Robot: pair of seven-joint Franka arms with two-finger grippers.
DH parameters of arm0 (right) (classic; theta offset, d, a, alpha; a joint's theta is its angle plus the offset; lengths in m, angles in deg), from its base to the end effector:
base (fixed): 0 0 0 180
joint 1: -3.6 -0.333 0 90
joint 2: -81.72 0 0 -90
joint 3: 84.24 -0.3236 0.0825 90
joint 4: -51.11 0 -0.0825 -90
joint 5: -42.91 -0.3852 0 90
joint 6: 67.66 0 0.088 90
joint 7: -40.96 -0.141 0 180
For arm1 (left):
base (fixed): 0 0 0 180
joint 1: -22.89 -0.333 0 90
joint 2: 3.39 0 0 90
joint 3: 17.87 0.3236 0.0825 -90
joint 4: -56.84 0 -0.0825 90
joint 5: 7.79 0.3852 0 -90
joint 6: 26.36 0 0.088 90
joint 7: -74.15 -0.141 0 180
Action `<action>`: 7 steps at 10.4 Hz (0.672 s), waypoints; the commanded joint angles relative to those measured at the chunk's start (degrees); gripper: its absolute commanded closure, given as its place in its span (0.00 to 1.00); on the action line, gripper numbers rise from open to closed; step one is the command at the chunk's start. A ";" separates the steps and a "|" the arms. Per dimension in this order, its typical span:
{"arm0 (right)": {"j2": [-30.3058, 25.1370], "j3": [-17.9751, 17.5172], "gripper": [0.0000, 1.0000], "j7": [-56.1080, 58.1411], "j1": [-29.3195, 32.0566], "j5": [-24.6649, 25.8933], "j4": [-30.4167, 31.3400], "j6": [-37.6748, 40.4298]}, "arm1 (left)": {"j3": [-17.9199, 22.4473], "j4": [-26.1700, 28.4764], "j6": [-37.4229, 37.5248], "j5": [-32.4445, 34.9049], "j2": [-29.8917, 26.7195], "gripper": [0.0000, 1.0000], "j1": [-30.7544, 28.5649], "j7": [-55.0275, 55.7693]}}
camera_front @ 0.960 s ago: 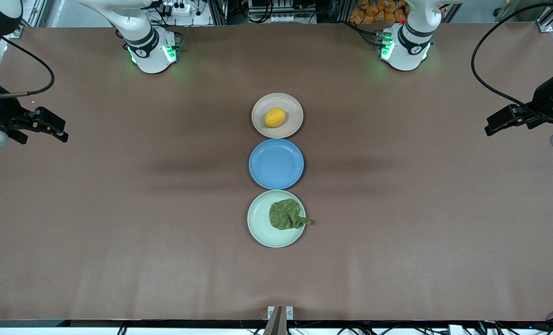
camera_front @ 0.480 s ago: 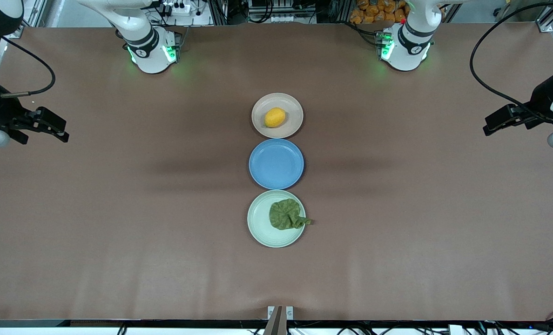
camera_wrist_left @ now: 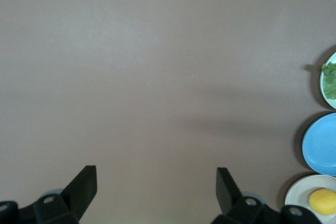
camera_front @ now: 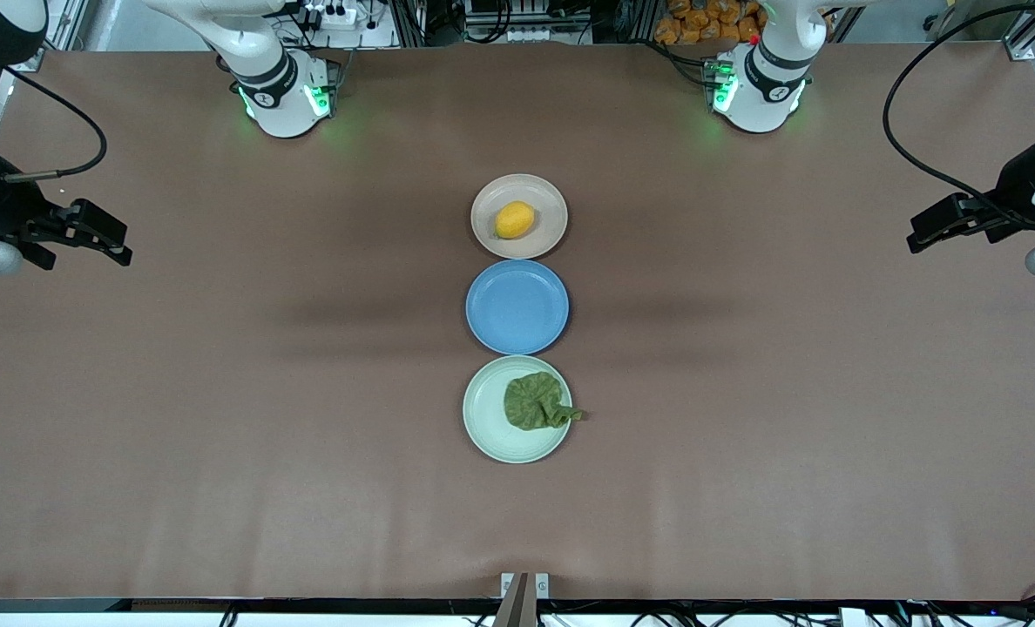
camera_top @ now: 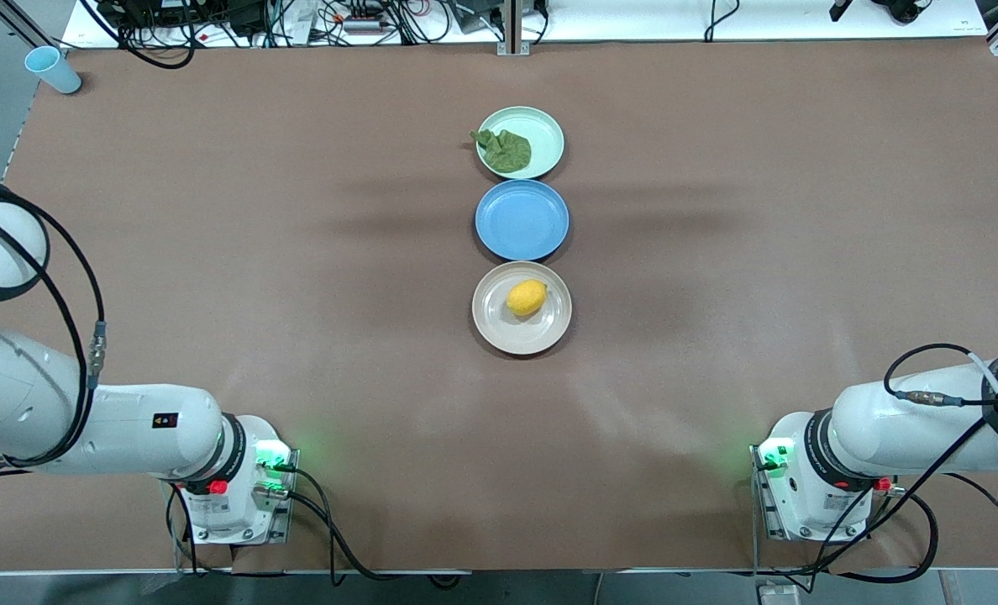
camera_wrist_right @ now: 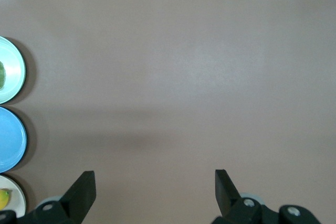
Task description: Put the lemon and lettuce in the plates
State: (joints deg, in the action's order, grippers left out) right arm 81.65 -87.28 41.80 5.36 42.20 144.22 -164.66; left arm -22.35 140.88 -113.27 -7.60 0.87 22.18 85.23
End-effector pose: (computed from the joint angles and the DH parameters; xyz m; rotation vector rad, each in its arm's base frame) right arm 0.5685 0.0143 0.5841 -3.1267 -0.0562 -0.1080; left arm 0.5723 -0.0355 0.6005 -3.1343 -0.2007 0.0379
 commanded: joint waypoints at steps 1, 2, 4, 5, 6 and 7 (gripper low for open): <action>-2.12 0.58 0.00 0.65 -0.70 1.15 1.90 -0.12 | 0.09 -0.20 0.16 -0.62 -0.66 0.00 -0.26 -1.67; -2.21 0.66 0.00 0.65 -0.70 1.15 1.99 -0.21 | 0.09 -0.64 -0.62 -0.62 -0.40 0.00 -0.25 -1.67; -2.47 0.66 0.00 0.57 -0.70 1.15 1.99 -0.21 | 0.00 -0.64 -1.33 -0.62 -0.04 0.00 -0.25 -1.67; -2.56 0.66 0.00 0.65 -0.70 1.15 1.99 -0.21 | 0.00 -0.64 -1.33 -0.62 -0.04 0.00 -0.25 -1.67; -2.74 0.66 0.00 0.65 -0.70 1.15 2.60 -0.12 | 0.00 -0.64 -1.42 -0.62 -0.04 0.00 -0.25 -1.67; -3.00 0.66 0.00 0.65 -0.70 1.15 2.87 -0.21 | 0.00 -0.64 -1.42 -0.62 -0.04 0.00 -0.25 -1.67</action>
State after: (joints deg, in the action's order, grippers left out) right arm 80.83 -87.23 41.81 5.35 42.20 144.78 -164.58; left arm -22.34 140.71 -114.43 -7.60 0.87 22.18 85.15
